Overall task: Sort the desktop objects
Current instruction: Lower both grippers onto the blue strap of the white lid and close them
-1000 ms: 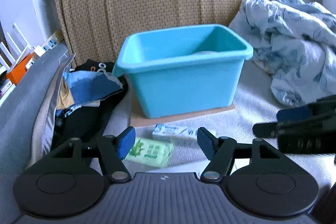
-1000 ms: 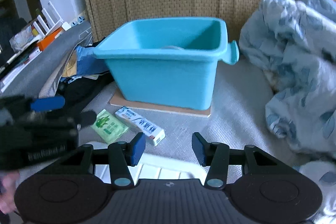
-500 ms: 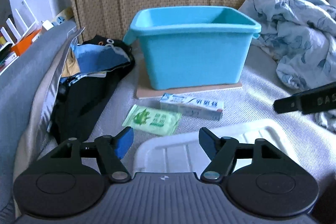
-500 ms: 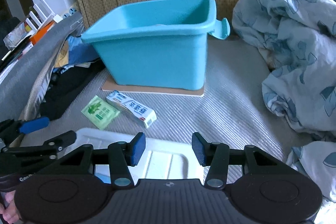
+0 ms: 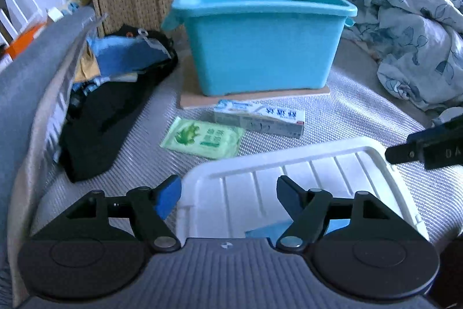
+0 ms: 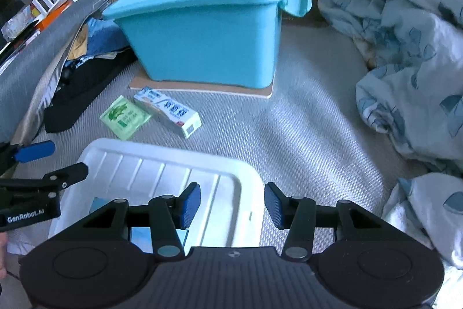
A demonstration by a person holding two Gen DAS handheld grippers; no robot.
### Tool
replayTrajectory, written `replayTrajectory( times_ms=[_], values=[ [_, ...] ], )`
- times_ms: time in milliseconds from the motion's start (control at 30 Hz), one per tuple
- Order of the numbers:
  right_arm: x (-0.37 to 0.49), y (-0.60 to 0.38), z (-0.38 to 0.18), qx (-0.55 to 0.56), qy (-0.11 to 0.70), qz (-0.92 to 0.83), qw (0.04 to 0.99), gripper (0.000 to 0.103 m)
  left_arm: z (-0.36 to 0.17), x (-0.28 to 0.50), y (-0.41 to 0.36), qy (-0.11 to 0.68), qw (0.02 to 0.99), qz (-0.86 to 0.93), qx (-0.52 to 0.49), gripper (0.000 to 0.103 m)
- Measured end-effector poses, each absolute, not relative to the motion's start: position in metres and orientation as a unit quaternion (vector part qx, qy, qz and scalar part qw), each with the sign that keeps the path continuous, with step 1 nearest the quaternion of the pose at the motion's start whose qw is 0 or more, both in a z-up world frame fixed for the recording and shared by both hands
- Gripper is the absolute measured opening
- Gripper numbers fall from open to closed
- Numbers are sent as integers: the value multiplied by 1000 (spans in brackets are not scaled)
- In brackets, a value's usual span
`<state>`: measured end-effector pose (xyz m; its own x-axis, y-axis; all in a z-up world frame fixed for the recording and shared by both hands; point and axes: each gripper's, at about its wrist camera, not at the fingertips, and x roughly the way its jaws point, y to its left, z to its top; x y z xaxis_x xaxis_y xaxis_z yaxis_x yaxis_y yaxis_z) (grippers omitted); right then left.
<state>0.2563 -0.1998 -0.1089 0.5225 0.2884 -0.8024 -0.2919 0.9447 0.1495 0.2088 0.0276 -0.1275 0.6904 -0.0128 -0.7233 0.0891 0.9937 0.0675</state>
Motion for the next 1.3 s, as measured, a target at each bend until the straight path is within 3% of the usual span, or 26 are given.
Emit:
replayTrajectory(
  times_ms=[300,633,1300],
  values=[
    [250,-186,-116,-30,470,176,864,54,-140,215,30,419,906,-19,47,78],
    [256,-188,-132,37,503,153,850,55,-148,220,35,445,894,-18,37,80],
    [261,-199,-136,40,526,161,834,60,-160,227,47,492,869,-51,19,85]
  ],
)
